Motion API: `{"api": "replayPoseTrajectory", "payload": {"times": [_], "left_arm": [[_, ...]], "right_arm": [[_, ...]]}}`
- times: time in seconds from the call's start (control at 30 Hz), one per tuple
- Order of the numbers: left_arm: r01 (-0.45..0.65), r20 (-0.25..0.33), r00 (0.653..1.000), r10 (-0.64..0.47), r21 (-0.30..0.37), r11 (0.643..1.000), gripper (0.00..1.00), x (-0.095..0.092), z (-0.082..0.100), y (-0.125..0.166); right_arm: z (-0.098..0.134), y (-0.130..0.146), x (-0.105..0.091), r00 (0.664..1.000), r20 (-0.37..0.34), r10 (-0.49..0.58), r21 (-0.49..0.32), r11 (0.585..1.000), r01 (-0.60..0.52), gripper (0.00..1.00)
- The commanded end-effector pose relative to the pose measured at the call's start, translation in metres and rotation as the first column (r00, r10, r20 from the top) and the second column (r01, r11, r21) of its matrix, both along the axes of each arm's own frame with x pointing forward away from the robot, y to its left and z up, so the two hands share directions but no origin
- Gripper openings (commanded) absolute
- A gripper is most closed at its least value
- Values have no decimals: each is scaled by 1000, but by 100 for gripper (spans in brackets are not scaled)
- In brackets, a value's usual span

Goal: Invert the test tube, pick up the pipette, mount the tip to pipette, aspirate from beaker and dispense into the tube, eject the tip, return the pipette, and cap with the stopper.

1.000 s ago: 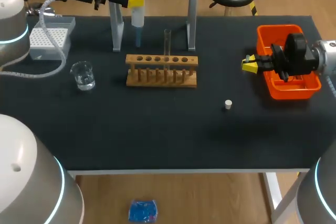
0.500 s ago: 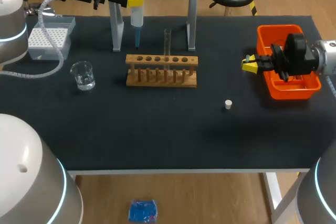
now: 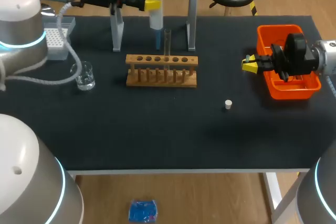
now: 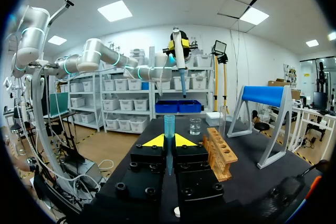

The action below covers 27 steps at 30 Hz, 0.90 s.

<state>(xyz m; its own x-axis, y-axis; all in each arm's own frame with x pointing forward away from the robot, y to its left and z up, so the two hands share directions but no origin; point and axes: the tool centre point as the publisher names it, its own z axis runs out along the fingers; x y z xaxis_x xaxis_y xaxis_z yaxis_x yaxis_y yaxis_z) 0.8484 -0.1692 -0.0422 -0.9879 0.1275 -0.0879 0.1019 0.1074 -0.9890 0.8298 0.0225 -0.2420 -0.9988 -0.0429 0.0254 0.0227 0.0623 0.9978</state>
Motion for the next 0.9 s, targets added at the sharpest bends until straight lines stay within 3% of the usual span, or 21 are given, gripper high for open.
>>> {"api": "replayPoseTrajectory", "payload": {"times": [0.03, 0.27, 0.4, 0.63, 0.9], "left_arm": [[-59, -16, 998, 58, -10, 998, 0, -14, -4, -15], [-173, -17, 985, 173, 20, 985, 0, -33, -5, -17], [-214, -37, 976, 214, 3, 977, 0, -38, -10, -13], [-245, -83, 966, 243, -15, 969, 0, -37, -14, -7], [-233, -89, 969, 232, -3, 972, 0, -34, -7, -5]], "right_arm": [[0, 0, -1, 1000, 2, -2, -1, 1000, 2, 0], [0, 0, -1, 1000, 2, -2, -1, 1000, 2, 0], [0, 0, -1, 1000, 2, -2, -1, 1000, 2, 0], [0, 0, -1, 1000, 2, -2, -1, 1000, 2, 0], [0, 0, -1, 1000, 2, -2, -1, 1000, 2, 0]]}}
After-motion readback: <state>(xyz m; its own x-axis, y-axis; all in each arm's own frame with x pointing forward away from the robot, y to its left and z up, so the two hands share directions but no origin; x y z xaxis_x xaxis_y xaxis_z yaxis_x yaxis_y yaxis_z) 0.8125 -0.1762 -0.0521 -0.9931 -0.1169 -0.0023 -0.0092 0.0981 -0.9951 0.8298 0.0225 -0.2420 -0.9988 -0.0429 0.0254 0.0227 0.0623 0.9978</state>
